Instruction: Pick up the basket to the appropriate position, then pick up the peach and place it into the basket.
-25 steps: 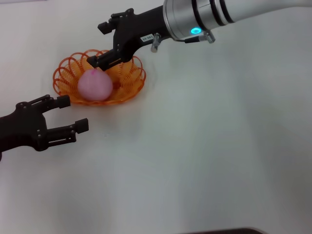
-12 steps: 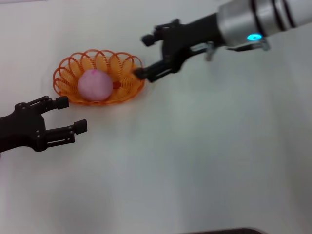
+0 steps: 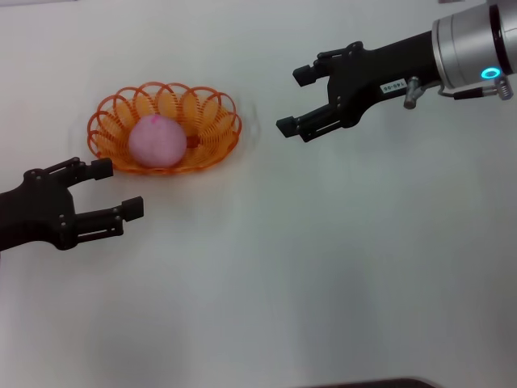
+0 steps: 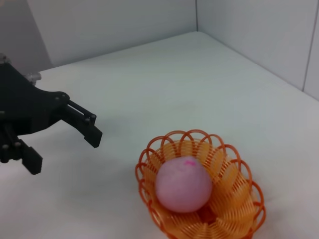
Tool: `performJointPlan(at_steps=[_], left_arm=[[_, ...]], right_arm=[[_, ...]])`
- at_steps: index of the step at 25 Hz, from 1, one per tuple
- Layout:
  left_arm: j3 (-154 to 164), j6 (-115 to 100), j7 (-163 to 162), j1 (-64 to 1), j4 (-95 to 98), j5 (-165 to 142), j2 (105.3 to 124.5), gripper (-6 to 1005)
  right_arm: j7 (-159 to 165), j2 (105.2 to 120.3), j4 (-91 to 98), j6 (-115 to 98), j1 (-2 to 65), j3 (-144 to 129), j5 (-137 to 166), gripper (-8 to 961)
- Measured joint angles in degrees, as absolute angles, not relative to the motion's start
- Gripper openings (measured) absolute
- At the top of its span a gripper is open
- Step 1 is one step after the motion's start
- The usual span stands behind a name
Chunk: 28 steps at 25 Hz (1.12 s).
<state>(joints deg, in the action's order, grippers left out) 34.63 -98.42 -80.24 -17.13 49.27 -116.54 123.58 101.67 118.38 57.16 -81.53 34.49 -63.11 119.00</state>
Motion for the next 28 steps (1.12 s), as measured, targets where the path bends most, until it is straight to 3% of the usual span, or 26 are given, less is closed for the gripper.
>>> performJointPlan(at_steps=[7, 16, 28], left_arm=[[34.25, -98.42, -80.24, -17.14, 49.22, -116.44, 123.64, 887], [34.05, -96.98, -80.10, -17.14, 49.03, -116.14, 123.67, 887], [34.09, -96.07, -80.07, -16.85, 48.95, -116.10, 123.70, 887]], right_arm=[[95.28, 119.76, 54.82, -80.37, 32.79, -60.27, 116.66, 947], [78.45, 119.52, 43.00, -80.04, 28.23, -56.93, 103.58, 947], [70.51, 119.62, 36.10, -81.63, 27.10, -54.93, 102.88, 946]])
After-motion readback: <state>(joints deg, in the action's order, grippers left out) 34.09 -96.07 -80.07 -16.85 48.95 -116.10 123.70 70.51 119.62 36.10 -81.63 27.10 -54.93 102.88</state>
